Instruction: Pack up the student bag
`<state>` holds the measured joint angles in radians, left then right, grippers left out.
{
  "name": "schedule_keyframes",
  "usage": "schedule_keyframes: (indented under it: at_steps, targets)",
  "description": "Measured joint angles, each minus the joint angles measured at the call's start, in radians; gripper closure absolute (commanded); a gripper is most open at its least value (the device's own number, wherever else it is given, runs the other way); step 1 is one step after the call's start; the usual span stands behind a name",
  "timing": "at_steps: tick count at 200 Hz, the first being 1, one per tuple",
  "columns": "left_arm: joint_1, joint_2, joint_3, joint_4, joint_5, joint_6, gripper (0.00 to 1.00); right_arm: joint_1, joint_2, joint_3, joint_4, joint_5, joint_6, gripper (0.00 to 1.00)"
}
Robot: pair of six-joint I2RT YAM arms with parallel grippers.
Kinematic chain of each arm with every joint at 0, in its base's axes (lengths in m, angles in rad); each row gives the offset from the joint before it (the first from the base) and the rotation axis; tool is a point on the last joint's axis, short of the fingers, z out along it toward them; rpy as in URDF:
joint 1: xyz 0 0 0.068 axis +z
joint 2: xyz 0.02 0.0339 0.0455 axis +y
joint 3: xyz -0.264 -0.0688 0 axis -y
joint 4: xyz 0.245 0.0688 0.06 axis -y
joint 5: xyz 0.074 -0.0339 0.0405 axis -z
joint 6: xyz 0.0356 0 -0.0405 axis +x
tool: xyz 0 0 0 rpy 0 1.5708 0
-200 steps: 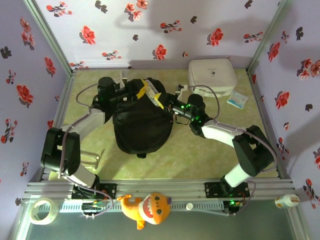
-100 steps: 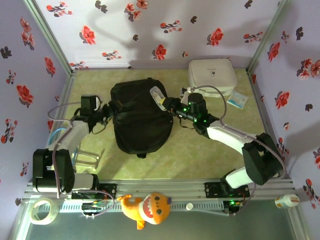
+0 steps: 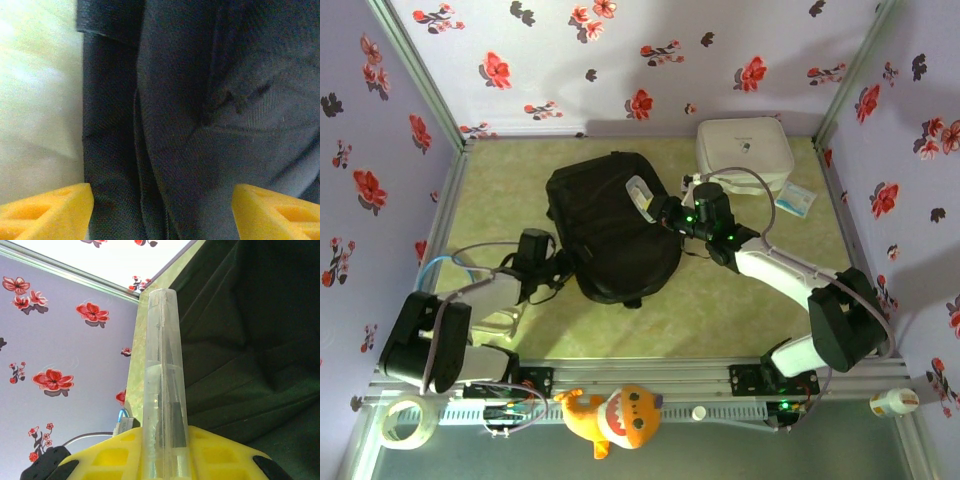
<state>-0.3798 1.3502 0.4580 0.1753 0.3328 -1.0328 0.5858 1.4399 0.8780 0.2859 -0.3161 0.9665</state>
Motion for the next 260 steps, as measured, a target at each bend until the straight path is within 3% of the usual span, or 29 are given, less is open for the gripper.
schedule_keyframes:
  at_steps: [43, 68, 88, 117, 149, 188, 260]
  targets:
    - [-0.141, 0.091, 0.047, 0.094, 0.000, -0.052, 0.28, -0.008, 0.000, 0.000, -0.024, 0.014, -0.016, 0.79]
    - [-0.153, 0.081, 0.060, 0.076, -0.021, -0.057, 0.23, -0.019, 0.000, 0.000, -0.041, 0.031, -0.021, 0.79]
    - [-0.152, 0.023, 0.083, -0.040, -0.071, -0.014, 0.23, -0.028, -0.001, 0.000, -0.051, 0.043, -0.025, 0.79]
    - [-0.142, -0.065, 0.230, -0.280, -0.131, 0.183, 0.24, -0.035, -0.011, -0.006, -0.057, 0.054, -0.033, 0.79]
    - [-0.134, -0.037, 0.515, -0.485, -0.182, 0.458, 0.29, -0.035, -0.021, -0.016, -0.053, 0.055, -0.037, 0.79]
    - [-0.130, 0.157, 0.768, -0.594, -0.254, 0.724, 0.38, -0.035, -0.029, -0.065, -0.043, 0.053, -0.032, 0.79]
    - [-0.097, 0.463, 1.034, -0.726, -0.331, 1.008, 0.54, -0.036, -0.034, -0.126, 0.028, -0.002, 0.010, 0.80]
